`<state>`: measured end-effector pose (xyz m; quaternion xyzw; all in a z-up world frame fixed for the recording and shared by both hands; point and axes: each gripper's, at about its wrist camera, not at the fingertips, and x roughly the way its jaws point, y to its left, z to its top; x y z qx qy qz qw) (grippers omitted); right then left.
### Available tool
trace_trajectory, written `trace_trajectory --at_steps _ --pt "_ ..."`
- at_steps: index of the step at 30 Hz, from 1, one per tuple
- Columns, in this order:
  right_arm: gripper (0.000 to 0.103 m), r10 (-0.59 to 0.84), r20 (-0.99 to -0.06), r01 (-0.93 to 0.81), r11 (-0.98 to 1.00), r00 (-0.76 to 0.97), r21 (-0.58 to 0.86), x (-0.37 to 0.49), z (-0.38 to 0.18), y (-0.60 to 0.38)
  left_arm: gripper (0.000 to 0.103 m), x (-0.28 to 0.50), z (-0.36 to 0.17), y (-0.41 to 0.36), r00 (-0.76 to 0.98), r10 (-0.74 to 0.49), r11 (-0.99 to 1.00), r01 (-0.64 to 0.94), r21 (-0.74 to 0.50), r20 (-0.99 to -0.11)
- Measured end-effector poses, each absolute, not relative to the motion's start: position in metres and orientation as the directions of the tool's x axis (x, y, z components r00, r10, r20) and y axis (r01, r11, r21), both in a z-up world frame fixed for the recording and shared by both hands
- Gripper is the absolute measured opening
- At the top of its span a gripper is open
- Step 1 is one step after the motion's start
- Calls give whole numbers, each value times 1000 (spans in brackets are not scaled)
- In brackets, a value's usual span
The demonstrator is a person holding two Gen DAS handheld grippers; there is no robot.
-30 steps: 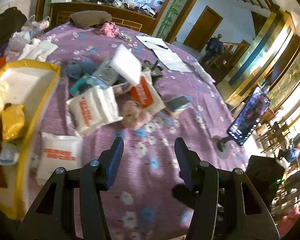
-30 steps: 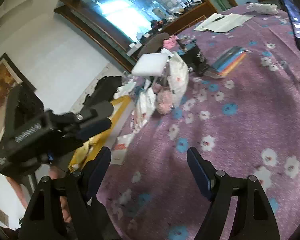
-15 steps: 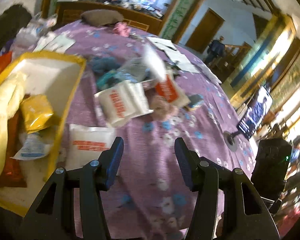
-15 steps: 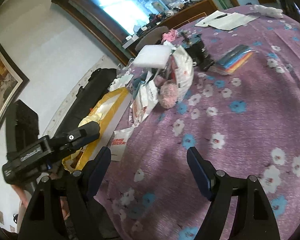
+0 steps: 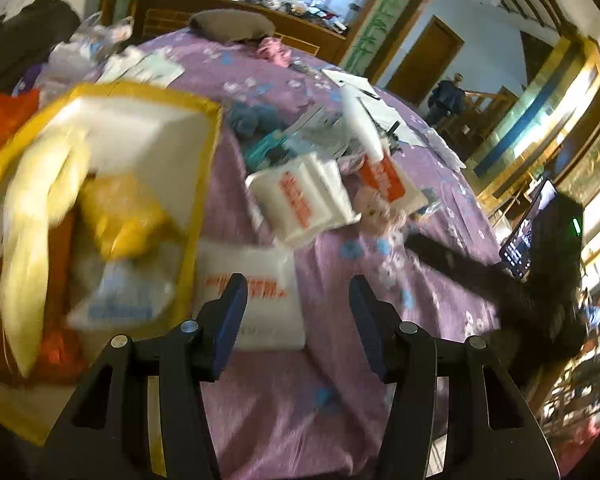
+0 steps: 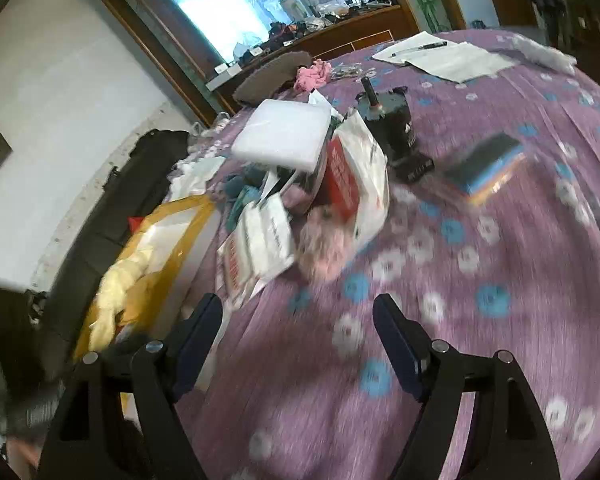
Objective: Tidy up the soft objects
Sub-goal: 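Reach the right gripper to the pink fluffy toy and grasp it, then lift the pink toy with right gripper while left grasps the white red-print packet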
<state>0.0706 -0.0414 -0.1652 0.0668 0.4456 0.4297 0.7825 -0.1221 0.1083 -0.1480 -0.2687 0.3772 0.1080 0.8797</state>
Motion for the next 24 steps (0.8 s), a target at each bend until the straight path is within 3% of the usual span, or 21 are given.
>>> trace_trajectory --at_steps 2,7,9,18,24 --pt "68 703 -667 -602 650 246 463 80 -168 -30 53 -129 -148 106 694 -4 835 -393 -384 -720" --pt "30 680 -705 -508 688 200 519 103 -191 -17 53 -140 -135 102 699 49 863 -389 -322 -713" --pt "24 698 -687 -492 678 200 546 102 -195 -23 53 -139 -137 99 687 37 876 -372 -308 -725" --pt "22 751 -607 -531 636 260 560 57 -178 -70 53 -112 -156 81 606 65 916 -352 -194 -793" --pt "23 746 -624 -567 625 231 536 51 -185 -70 53 -73 -154 79 563 141 947 -317 -55 -814"
